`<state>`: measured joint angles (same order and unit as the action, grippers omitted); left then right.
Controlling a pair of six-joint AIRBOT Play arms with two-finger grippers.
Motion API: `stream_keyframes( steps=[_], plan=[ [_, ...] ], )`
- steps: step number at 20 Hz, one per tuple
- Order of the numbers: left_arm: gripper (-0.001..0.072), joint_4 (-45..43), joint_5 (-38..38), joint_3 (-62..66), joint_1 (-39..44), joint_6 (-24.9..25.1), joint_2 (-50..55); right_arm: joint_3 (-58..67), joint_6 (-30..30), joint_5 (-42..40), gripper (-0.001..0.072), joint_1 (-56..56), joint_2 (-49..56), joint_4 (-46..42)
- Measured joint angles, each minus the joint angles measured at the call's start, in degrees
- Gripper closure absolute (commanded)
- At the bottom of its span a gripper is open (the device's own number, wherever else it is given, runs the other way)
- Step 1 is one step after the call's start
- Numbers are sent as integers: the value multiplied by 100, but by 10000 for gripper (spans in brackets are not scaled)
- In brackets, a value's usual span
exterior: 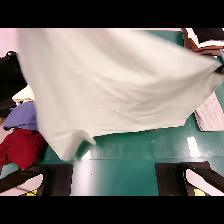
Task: Fold the shirts.
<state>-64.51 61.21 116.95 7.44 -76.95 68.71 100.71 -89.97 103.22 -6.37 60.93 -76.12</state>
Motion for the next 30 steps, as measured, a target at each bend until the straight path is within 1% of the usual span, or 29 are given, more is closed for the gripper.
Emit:
stream_keyframes(
  steps=[2,5,6,7,8,9,11,13,16,18,20,21,22,26,30],
  plan=[
    [677,0,133,-398,0,-52,643,-544,4,-72,697,0,466,-7],
    [676,0,258,-855,0,-85,1709,-1217,85,-531,694,-37,1224,-11],
    [638,-7,269,-938,0,-98,2020,-1333,114,-710,689,-46,1451,-9],
    [330,-31,262,-988,2,-125,2262,-1394,136,-905,593,-57,1687,0],
    [102,-63,240,-1029,2,-173,2446,-1377,149,-1060,403,-63,1895,-7],
    [106,-111,201,-1058,-11,-247,2579,-1296,164,-1152,346,-70,2068,-4],
    [106,-162,214,-1032,-131,-420,2704,-1019,212,-1246,346,-74,2321,0],
    [107,-205,459,-979,-389,-595,2673,-767,328,-1244,347,-111,2396,7],
    [105,-229,944,-1298,-861,-702,2326,-833,487,-1182,355,-190,2120,35],
    [105,-236,1005,-2020,-1115,-704,1864,-1189,608,-1191,358,-286,1755,216],
    [105,-238,957,-3032,-1268,-704,1320,-1637,695,-1266,359,-417,1353,529],
    [105,-225,903,-3560,-1309,-695,1062,-1858,732,-1342,377,-481,1165,684],
    [105,-190,870,-4138,-1342,-651,802,-2090,772,-1416,425,-531,957,852],
    [106,74,562,-6019,-1408,-466,79,-2745,833,-1668,425,-629,407,1193],
    [106,730,103,-7267,-1423,-136,-162,-2964,859,-1703,425,-658,229,1318]
  ],
)
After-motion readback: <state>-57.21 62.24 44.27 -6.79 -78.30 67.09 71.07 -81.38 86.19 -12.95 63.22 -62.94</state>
